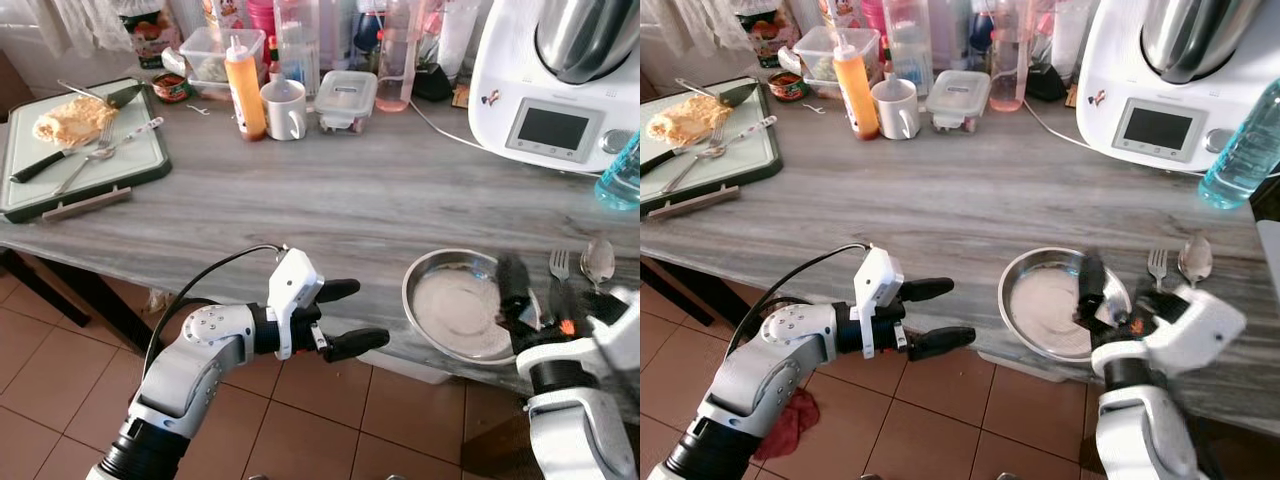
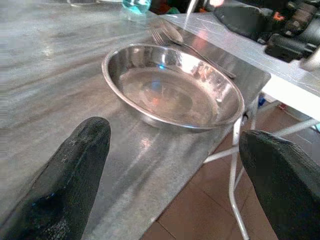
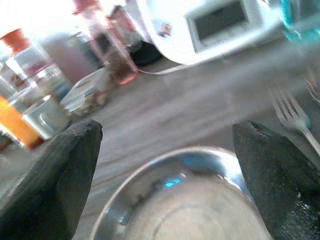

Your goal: Setting the table

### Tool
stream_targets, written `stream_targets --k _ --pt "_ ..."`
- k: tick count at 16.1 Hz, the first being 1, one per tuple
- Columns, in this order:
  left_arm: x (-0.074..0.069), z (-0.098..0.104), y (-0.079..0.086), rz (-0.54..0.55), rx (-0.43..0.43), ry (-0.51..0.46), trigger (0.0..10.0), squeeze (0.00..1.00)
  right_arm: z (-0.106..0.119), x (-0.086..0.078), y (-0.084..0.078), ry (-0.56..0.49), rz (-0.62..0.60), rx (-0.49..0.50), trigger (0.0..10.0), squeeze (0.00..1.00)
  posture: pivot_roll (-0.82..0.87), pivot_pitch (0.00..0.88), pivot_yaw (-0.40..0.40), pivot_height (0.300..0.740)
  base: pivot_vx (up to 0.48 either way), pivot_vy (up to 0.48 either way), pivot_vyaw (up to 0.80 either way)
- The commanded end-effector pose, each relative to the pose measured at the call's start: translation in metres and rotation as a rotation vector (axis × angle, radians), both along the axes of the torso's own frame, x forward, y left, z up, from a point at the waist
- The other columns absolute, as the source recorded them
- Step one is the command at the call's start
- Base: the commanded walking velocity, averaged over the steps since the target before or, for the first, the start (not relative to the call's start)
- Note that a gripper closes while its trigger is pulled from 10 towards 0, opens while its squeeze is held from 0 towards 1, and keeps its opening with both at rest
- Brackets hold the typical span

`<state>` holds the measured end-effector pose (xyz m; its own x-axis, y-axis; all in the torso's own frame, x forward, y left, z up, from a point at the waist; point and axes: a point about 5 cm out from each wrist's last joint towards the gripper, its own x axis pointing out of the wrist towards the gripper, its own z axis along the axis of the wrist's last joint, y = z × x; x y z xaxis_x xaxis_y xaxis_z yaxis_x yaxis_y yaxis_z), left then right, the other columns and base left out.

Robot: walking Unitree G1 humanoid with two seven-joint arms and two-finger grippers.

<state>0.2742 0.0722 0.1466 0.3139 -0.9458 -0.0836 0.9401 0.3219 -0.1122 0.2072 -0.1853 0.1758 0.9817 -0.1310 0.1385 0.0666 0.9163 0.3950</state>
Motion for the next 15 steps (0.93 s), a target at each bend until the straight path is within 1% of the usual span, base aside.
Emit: stream_targets --k 1,2,3,4,5,6,7,8,10,11,12,13,15 --pt "-0.002 0.007 -0.002 0.01 -0.013 -0.033 10.0 0.0 0.003 -0.006 0.001 -0.009 0.002 -0.099 10.0 0.56 -0.01 0.127 0.027 0.714 0.0 0.0 0.0" --pt "-0.002 0.007 -0.003 0.019 -0.021 -0.037 10.0 0.0 0.003 -0.011 -0.002 -0.008 -0.015 -0.156 10.0 0.52 -0.01 0.127 0.026 0.714 0.0 0.0 0.0" --pt "-0.003 0.007 -0.003 0.03 -0.025 -0.033 10.0 0.0 0.005 -0.014 -0.007 -0.017 -0.05 -0.206 10.0 0.11 -0.01 0.127 0.027 0.714 0.0 0.0 0.0" --pt "-0.003 0.005 -0.002 0.045 -0.03 -0.021 10.0 0.0 0.007 -0.018 -0.011 -0.032 -0.082 -0.263 10.0 0.0 -0.02 0.124 0.026 0.714 0.0 0.0 0.0" --pt "-0.003 0.005 -0.001 0.079 -0.04 -0.013 10.0 0.0 0.01 -0.02 -0.012 -0.039 -0.105 -0.3 10.0 0.0 -0.02 0.124 0.024 0.714 0.0 0.0 0.0" --pt "-0.003 0.005 0.001 0.131 -0.058 -0.016 10.0 0.0 0.011 -0.022 -0.01 -0.04 -0.108 -0.351 10.0 0.0 -0.01 0.124 0.023 0.714 0.0 0.0 0.0" --pt "-0.003 0.005 0.002 0.184 -0.076 -0.017 10.0 0.0 0.009 -0.023 -0.007 -0.036 -0.092 -0.377 10.0 0.0 -0.01 0.126 0.025 0.714 0.0 0.0 0.0" --pt "-0.002 0.005 0.006 0.269 -0.097 -0.024 10.0 0.0 0.005 -0.024 0.0 -0.031 -0.067 -0.409 10.0 0.0 -0.01 0.127 0.022 0.714 0.0 0.0 0.0" --pt "0.0 0.005 0.013 0.336 -0.109 -0.036 10.0 0.0 0.003 -0.027 0.006 -0.029 -0.048 -0.427 10.0 0.0 -0.01 0.125 0.014 0.714 0.0 0.0 0.0" --pt "0.0 0.007 0.014 0.364 -0.117 -0.054 10.0 0.0 0.004 -0.028 0.011 -0.037 -0.034 -0.448 10.0 0.0 -0.01 0.126 0.006 0.714 0.0 0.0 0.0" --pt "0.001 0.009 0.018 0.417 -0.12 -0.085 10.0 0.0 0.005 -0.031 0.014 -0.04 -0.029 -0.465 10.0 0.0 -0.01 0.126 0.0 0.714 0.0 0.0 0.0" --pt "0.002 0.009 0.022 0.464 -0.11 -0.094 10.0 0.0 0.006 -0.031 0.016 -0.042 -0.026 -0.477 10.0 0.0 -0.01 0.126 0.0 0.714 0.0 0.0 0.0" --pt "0.005 0.007 0.026 0.519 -0.099 -0.084 10.0 0.0 0.006 -0.031 0.014 -0.038 -0.055 -0.472 10.0 0.0 -0.01 0.126 -0.004 0.714 0.0 0.0 0.0"
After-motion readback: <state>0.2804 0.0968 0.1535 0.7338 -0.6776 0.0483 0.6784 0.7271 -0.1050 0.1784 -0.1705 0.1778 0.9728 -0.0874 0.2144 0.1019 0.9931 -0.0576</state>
